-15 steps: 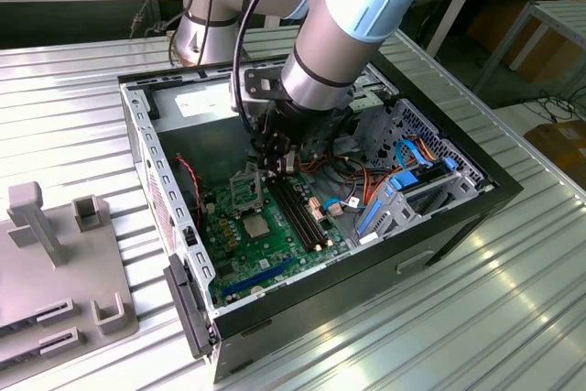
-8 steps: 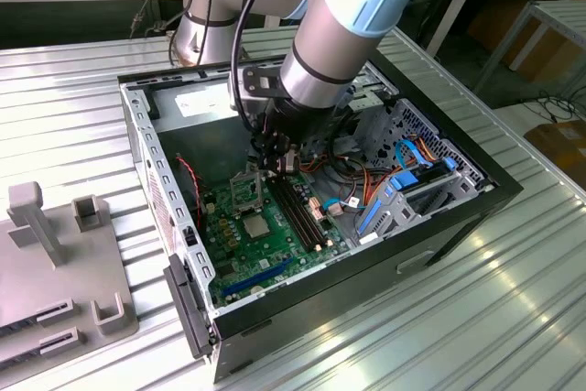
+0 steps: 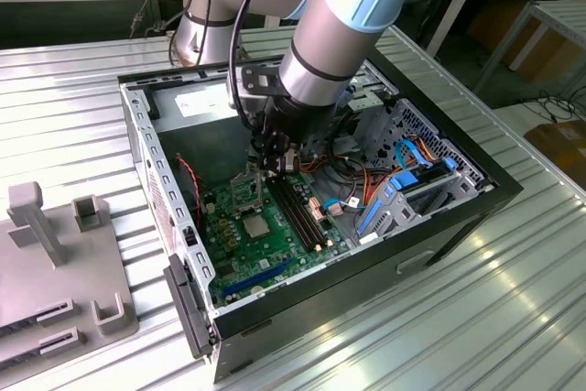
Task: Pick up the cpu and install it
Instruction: 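Close the cpu cover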
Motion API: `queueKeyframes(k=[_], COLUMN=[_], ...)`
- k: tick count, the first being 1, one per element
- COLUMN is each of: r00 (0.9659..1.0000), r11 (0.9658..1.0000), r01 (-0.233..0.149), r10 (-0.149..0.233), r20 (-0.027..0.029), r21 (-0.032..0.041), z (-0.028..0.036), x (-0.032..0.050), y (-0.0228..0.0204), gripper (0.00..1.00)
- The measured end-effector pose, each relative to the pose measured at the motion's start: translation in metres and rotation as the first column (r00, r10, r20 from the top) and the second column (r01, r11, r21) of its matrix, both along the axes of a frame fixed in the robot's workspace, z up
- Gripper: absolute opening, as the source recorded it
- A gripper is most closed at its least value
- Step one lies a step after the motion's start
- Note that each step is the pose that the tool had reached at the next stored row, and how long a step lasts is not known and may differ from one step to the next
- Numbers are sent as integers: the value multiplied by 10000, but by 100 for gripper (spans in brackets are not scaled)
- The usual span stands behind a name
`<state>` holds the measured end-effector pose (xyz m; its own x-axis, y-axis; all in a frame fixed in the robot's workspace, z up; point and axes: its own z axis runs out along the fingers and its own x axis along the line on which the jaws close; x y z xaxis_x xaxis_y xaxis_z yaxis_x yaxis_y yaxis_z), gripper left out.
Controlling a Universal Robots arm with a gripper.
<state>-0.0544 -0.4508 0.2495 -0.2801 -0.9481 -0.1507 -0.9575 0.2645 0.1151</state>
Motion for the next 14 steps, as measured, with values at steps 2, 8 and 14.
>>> queueKeyframes(k=[2, 8, 14], r00=[10000, 10000, 10000], r11=[10000, 9999, 9999], r01=[1, 1, 0], r10=[-1, -1, 0], r20=[1, 0, 1], r21=[-30, -120, -135], z=[14, 33, 33], x=[-3, -11, -18], y=[0, -1, 0], gripper=[11, 11, 11])
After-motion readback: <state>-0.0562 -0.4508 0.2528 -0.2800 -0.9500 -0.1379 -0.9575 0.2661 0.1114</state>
